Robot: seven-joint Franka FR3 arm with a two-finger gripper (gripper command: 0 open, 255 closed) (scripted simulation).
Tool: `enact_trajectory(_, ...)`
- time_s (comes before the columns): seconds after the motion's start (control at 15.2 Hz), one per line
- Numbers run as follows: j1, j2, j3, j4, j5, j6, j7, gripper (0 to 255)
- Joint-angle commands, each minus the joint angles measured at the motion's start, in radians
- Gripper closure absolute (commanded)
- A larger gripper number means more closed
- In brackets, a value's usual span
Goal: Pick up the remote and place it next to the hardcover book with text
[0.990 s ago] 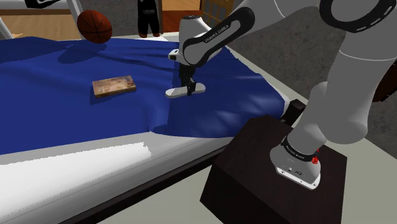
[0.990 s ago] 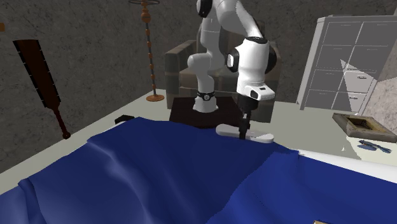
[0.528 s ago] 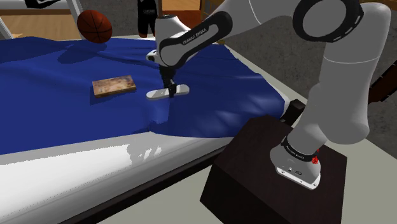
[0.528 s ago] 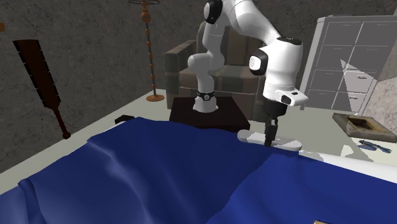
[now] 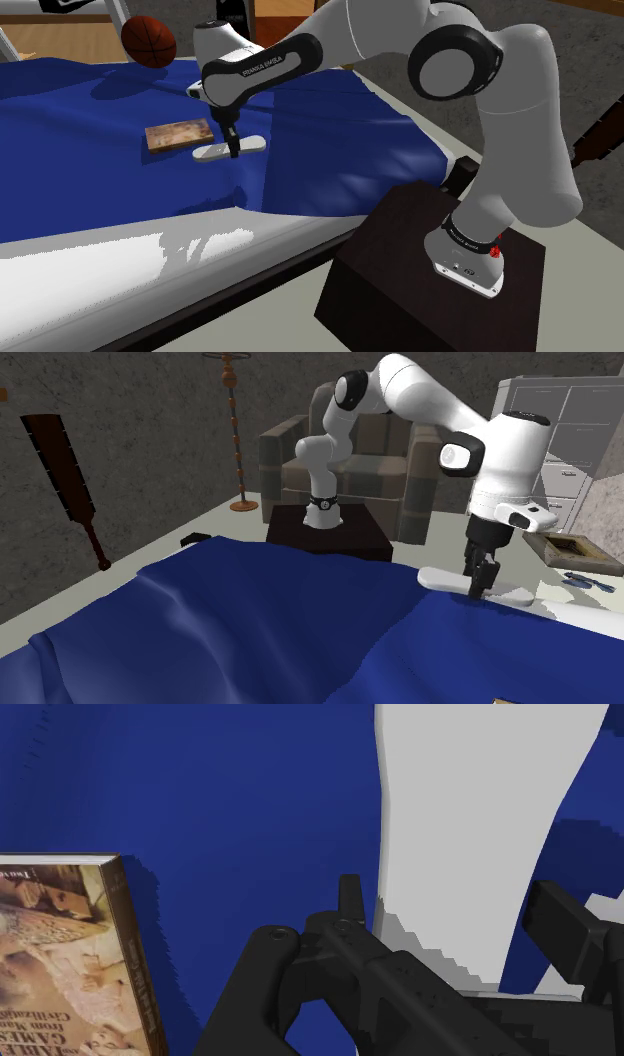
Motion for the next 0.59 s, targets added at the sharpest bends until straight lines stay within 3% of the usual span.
enact_trajectory(0.0,0.011,0.083,0.008,0.146,0.002,-0.063,0.028,255)
enact_trajectory(0.53,0.01,0.132,0.012,0.12,0.007,0.012,0.027,255)
